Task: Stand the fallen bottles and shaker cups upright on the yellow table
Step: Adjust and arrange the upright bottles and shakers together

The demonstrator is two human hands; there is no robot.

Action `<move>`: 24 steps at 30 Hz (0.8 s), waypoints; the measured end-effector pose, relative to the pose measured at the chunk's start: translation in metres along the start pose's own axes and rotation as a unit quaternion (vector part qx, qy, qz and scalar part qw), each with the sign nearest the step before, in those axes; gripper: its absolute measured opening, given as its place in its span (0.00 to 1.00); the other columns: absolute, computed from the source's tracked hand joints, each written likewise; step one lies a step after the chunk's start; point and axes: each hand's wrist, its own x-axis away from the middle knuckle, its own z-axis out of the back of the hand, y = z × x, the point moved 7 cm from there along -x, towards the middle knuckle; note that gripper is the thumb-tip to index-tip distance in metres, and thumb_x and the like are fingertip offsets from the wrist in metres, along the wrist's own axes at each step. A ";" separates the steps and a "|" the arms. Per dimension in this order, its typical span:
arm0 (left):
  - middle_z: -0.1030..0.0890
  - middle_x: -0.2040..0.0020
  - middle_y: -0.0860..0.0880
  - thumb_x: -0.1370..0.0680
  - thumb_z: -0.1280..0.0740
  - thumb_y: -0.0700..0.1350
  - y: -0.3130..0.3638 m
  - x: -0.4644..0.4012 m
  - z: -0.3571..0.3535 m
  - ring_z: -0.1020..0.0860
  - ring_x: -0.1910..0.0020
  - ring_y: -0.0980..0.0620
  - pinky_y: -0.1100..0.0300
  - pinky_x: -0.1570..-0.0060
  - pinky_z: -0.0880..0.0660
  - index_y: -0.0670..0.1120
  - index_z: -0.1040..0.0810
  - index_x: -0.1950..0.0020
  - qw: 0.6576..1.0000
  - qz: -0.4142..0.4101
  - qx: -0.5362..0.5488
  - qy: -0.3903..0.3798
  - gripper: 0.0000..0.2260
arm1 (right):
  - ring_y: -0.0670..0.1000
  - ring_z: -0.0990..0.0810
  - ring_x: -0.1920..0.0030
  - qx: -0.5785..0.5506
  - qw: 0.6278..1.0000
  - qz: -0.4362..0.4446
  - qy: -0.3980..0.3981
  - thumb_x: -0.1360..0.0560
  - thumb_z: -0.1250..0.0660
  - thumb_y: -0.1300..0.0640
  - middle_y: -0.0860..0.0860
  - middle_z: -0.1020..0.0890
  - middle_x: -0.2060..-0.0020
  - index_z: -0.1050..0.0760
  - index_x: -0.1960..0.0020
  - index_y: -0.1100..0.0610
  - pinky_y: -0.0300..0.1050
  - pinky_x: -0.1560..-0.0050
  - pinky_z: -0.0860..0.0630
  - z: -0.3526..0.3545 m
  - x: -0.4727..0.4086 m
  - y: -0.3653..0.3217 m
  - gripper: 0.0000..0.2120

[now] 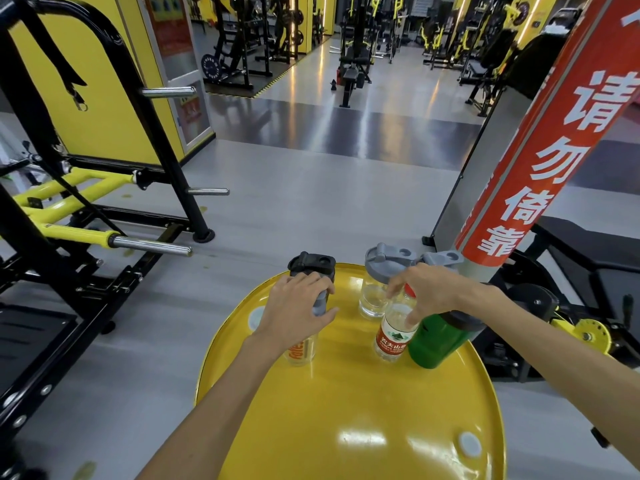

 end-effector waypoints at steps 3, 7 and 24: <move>0.22 0.49 0.59 0.27 0.34 0.66 0.002 -0.001 0.002 0.24 0.50 0.56 0.58 0.49 0.29 0.56 0.25 0.44 0.999 -0.016 -0.004 -0.037 0.18 | 0.48 0.23 0.47 0.012 1.000 -0.005 -0.022 0.34 0.21 0.48 0.45 0.21 0.43 0.25 0.35 0.45 0.47 0.46 0.23 0.000 -0.001 -0.002 0.29; 0.27 0.36 0.57 0.32 0.36 0.74 -0.004 0.001 -0.001 0.29 0.36 0.53 0.49 0.33 0.36 0.56 0.32 0.31 0.986 -0.030 -0.018 -0.162 0.35 | 0.47 0.23 0.48 0.009 1.000 -0.008 -0.017 0.33 0.25 0.41 0.43 0.21 0.44 0.28 0.35 0.40 0.47 0.47 0.23 0.005 0.002 -0.001 0.28; 0.27 0.44 0.60 0.43 0.24 0.67 0.013 -0.028 -0.009 0.25 0.50 0.57 0.59 0.57 0.25 0.62 0.36 0.32 0.968 -0.016 0.047 -0.247 0.42 | 0.50 0.20 0.45 -0.052 0.981 0.006 0.186 0.29 0.41 0.26 0.47 0.19 0.41 0.28 0.31 0.47 0.52 0.46 0.22 0.035 0.062 0.011 0.35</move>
